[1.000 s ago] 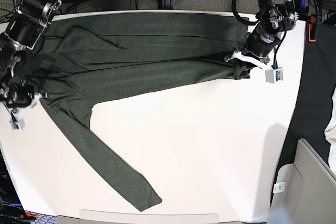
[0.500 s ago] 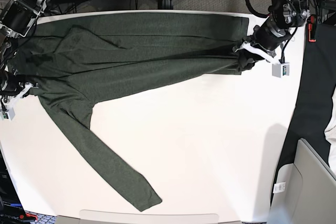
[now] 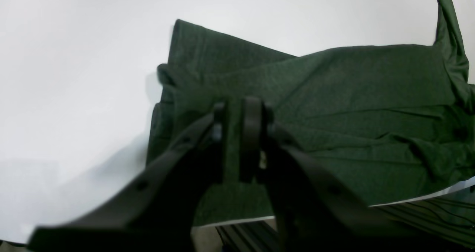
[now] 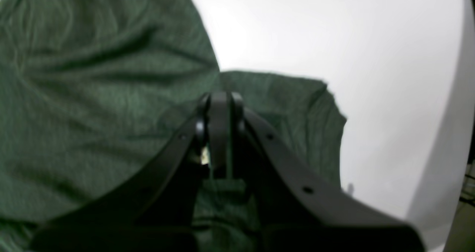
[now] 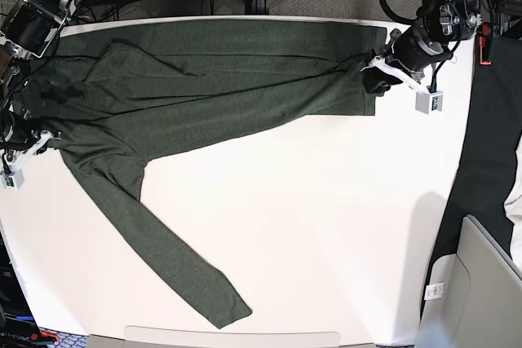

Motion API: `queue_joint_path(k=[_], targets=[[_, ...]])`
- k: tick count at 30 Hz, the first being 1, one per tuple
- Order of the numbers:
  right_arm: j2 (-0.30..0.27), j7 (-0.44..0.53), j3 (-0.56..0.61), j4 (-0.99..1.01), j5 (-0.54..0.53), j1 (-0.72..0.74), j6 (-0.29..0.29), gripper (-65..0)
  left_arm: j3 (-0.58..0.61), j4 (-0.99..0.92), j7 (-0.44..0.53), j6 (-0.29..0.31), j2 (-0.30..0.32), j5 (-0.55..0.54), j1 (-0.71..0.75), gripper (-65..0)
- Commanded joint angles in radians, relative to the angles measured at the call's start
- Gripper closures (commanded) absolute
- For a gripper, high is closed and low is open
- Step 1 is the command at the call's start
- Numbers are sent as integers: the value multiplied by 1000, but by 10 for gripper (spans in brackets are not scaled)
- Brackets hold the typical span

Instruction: Fold the T-shirt properly

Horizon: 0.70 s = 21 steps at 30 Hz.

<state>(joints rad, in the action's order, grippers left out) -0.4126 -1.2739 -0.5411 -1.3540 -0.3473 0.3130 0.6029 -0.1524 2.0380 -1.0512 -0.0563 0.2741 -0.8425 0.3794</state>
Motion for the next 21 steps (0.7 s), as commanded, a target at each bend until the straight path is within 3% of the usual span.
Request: queue_joint_path(k=[1,9,13,15,21], targets=[[-25,27,-1,-18,-9,22,2,-5,-9,16,7,-3,6,-13,-3,-93],[-15,78,5,60,32,107,2,-4,-8,16,7,-4,0,-11,-59,-156],[24,96,19,140,161,196,2,-5,-6,16,2,-4,-9,-11,-78,-177],[25,107,88,144,244,228,2,-6,-6,16,2,-4,-9,-11,-79,-182],[54,271,243,183,405,291,1,-34,-6,16,2,-4,-9,-11,-78,-185]])
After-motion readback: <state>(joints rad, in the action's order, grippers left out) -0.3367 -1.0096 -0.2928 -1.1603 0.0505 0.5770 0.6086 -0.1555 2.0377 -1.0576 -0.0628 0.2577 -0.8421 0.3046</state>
